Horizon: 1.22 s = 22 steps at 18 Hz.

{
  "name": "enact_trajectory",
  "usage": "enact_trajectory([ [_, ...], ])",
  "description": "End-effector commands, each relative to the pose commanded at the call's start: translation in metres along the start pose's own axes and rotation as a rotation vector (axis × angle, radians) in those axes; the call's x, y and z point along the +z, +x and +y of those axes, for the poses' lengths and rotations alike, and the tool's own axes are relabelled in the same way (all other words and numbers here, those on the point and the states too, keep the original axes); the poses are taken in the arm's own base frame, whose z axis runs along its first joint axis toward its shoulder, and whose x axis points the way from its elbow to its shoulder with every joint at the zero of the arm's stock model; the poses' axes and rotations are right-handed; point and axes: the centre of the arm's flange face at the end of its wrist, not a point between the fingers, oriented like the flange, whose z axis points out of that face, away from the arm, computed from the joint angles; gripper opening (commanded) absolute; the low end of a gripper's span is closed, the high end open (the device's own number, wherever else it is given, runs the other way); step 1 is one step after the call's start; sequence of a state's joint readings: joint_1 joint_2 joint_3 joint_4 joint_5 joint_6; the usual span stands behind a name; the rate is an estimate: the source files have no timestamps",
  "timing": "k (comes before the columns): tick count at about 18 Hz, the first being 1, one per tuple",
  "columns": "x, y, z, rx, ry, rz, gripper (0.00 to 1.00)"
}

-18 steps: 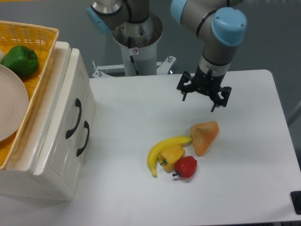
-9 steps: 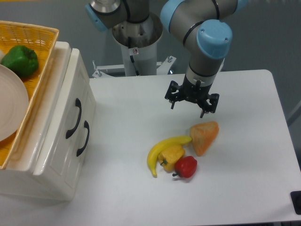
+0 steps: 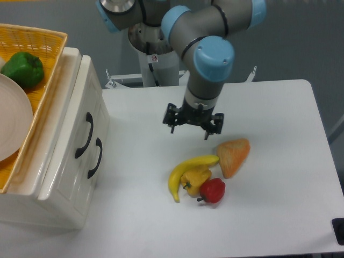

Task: Slide the top white drawer open
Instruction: 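Move the open gripper down to the upper drawer's black handle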

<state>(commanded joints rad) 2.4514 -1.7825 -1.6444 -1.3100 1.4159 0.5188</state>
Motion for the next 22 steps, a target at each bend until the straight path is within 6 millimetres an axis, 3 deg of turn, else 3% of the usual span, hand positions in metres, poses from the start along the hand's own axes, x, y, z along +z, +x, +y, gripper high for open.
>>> enact_trajectory([
  [10,-0.01,0.035,-0.013,-0.076,0.028,0.18,1.0],
  [22,-0.002,0.06,-0.023,-0.111,0.046,0.334,1.0],
])
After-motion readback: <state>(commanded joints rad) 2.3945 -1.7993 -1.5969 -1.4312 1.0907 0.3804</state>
